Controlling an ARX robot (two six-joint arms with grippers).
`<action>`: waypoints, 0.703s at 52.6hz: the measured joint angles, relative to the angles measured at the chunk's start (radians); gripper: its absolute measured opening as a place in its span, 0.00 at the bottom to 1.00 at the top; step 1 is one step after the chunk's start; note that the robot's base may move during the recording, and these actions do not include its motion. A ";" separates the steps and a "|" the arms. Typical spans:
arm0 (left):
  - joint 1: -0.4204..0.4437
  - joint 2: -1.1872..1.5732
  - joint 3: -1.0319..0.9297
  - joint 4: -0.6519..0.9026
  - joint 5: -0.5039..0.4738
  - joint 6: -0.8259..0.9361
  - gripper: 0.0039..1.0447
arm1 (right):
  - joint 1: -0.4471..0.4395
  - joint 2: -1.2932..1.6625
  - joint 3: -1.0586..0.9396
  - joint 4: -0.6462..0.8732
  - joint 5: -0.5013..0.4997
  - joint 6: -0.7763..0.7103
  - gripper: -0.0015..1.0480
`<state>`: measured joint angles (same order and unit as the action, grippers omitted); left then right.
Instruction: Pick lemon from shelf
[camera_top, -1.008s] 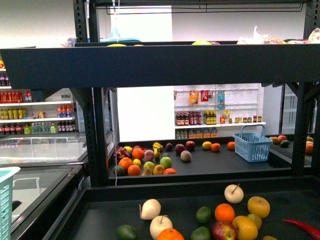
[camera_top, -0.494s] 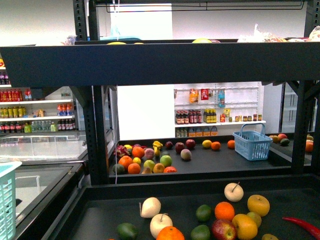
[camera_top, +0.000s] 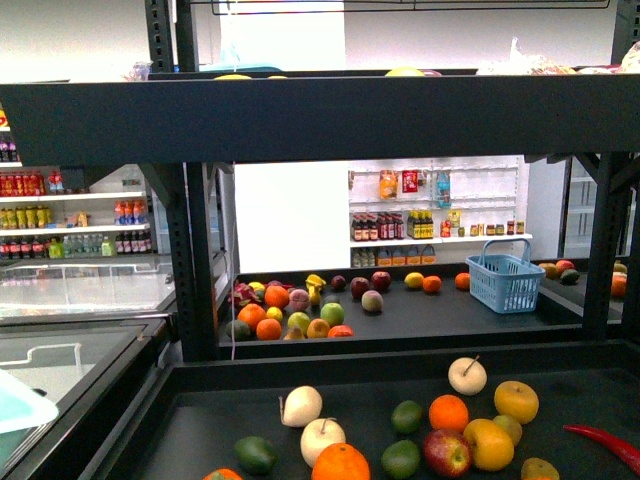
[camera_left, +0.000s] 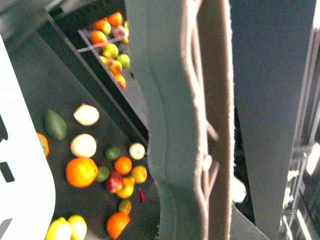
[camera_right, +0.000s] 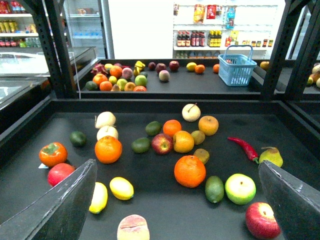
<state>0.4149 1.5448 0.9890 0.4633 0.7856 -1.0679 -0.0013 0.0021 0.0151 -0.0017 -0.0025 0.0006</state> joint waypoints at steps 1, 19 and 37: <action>-0.010 -0.013 -0.010 0.002 0.012 0.006 0.08 | 0.000 0.000 0.000 0.000 0.000 0.000 0.93; -0.228 -0.098 -0.143 0.057 0.138 0.071 0.08 | 0.000 0.000 0.000 0.000 0.000 0.000 0.93; -0.478 -0.069 -0.158 0.157 0.130 0.080 0.07 | 0.000 0.000 0.000 0.000 0.000 0.000 0.93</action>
<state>-0.0635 1.4761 0.8310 0.6201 0.9154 -0.9878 -0.0013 0.0021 0.0151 -0.0017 -0.0025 0.0006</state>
